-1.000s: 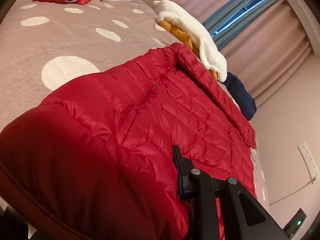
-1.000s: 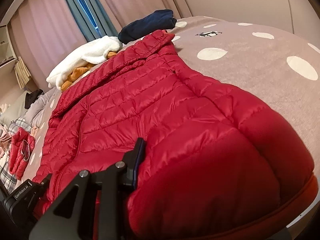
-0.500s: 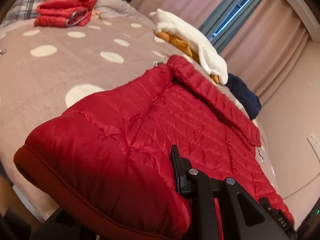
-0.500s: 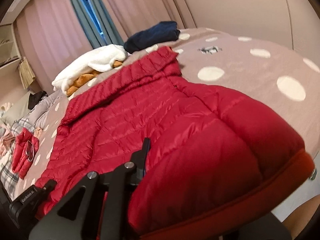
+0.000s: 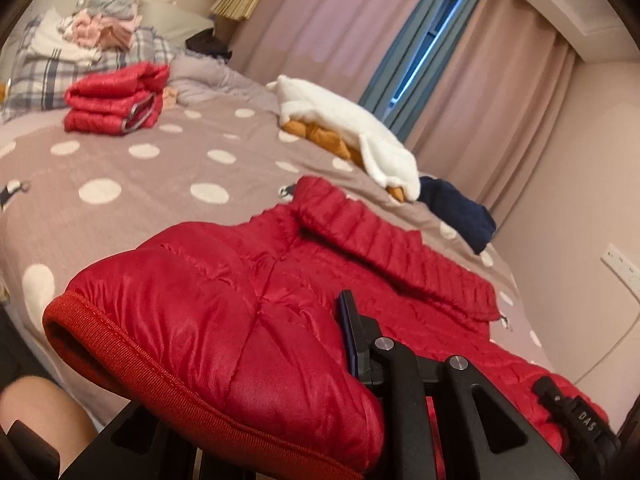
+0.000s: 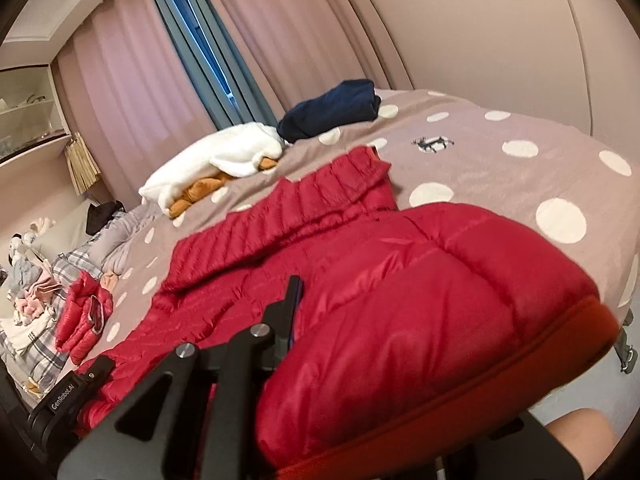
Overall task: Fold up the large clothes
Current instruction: 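Fold the hem up over the body toward the collar with both tools, then hold the folded ribbed hem with both tools and press it onto the body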
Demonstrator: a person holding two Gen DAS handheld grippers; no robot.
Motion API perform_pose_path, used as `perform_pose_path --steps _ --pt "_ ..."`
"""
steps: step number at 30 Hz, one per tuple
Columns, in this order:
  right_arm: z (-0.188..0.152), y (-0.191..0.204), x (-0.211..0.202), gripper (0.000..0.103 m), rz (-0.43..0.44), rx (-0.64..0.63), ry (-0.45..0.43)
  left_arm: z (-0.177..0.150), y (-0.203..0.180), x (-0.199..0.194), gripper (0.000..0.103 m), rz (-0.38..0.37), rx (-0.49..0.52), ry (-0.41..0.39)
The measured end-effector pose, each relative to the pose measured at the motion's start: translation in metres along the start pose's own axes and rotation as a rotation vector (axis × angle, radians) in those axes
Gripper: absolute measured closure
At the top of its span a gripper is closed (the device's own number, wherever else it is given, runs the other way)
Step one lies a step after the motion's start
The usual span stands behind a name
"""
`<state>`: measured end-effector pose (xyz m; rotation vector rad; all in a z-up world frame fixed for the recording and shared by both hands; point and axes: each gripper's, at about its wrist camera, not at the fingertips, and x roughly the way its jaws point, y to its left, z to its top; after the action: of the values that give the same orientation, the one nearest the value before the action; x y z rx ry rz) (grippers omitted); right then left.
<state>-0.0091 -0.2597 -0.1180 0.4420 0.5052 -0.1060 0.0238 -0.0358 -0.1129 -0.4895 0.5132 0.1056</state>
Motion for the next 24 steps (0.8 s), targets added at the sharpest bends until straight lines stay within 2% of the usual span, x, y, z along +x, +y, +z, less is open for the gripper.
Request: perform_pose_path --steps 12,24 --pt "0.012 0.011 -0.026 0.087 0.021 0.004 -0.050 0.007 -0.008 -0.016 0.083 0.003 0.035 -0.020" --pt "0.021 0.017 -0.044 0.087 0.026 0.007 -0.092 0.016 -0.013 -0.036 0.083 -0.026 0.046 -0.062"
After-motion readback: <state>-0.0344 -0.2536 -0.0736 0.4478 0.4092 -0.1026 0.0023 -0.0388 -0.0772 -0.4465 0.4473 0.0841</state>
